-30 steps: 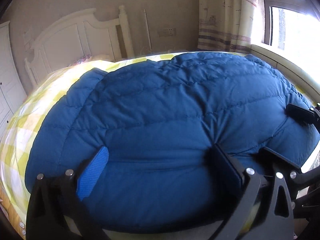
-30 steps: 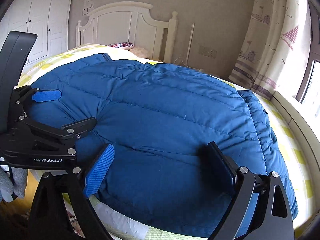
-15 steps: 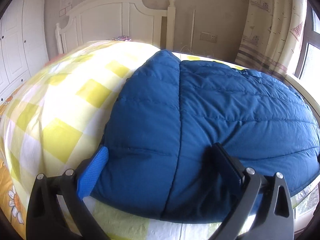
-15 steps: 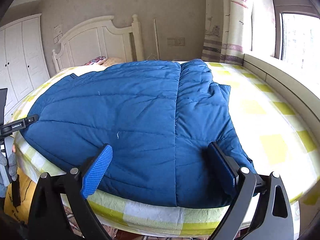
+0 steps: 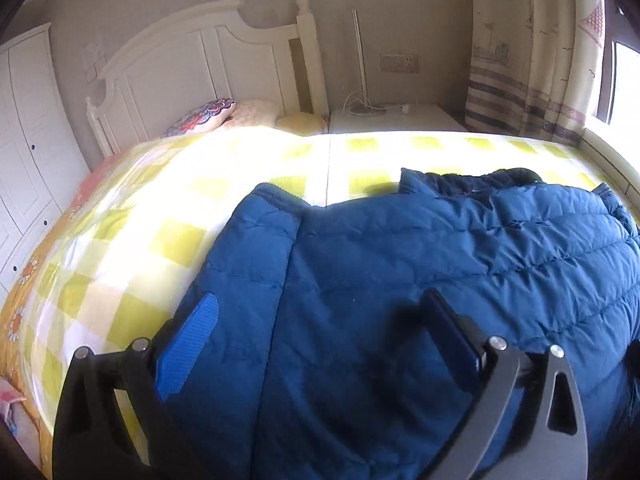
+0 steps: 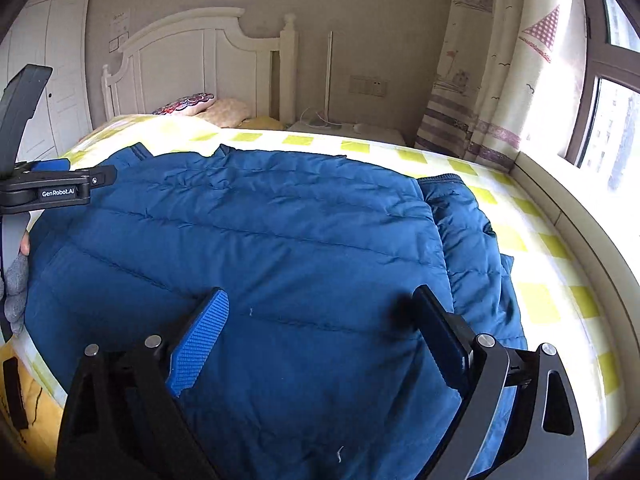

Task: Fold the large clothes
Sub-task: 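Grasp the folded jacket edge with the right gripper and lift it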

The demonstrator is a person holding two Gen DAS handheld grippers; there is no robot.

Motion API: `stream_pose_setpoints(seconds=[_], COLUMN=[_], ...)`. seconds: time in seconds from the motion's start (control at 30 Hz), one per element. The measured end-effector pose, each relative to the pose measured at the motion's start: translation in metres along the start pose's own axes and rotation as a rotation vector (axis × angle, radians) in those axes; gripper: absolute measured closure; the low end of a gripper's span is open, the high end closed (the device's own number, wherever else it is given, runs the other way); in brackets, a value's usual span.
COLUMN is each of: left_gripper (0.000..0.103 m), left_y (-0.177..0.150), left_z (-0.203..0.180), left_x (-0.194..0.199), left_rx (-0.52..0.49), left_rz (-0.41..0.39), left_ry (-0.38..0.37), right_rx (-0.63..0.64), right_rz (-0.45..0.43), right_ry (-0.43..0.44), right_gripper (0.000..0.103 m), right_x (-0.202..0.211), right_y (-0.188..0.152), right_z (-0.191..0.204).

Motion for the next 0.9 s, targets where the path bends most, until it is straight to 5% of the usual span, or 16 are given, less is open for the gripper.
stream_pose_setpoints(seconds=[0.1, 0.33, 0.47, 0.63, 0.9], left_gripper=[0.002, 0.002, 0.002, 0.002, 0.002], left_y=[-0.005, -0.009, -0.009, -0.009, -0.010], left_z=[0.011, 0.007, 0.007, 0.007, 0.007], left_x=[-0.015, -0.017, -0.019, -0.019, -0.024], left_rx=[0.093, 0.039, 0.045, 0.045, 0.049], left_rz=[0.078, 0.064, 0.072, 0.072, 0.083], left_ry=[-0.092, -0.029, -0.036, -0.036, -0.042], right_rx=[-0.087, -0.319, -0.465, -0.537, -0.542], right_rz=[0.001, 0.007, -0.052, -0.053, -0.062], right_ry=[-0.024, -0.129, 0.056, 0.332, 0.409], right_gripper=[0.013, 0.013, 0.013, 0.012, 0.011], right_x=[0.007, 0.062, 0.095, 0.090, 0.064], right_y=[-0.028, -0.105, -0.134, -0.146, -0.115], right_z=[-0.037, -0.122, -0.120, -0.078, -0.052])
Point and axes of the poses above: each gripper's, at about its wrist camera, not at the fingertips, and x roughly against the way its jaws point, z to its left, y to its top, the point moved 9 cm from there along -x, roughly the way its jaws point, and after that the axes turned 11 degrees about x, right-handed, at the moved point
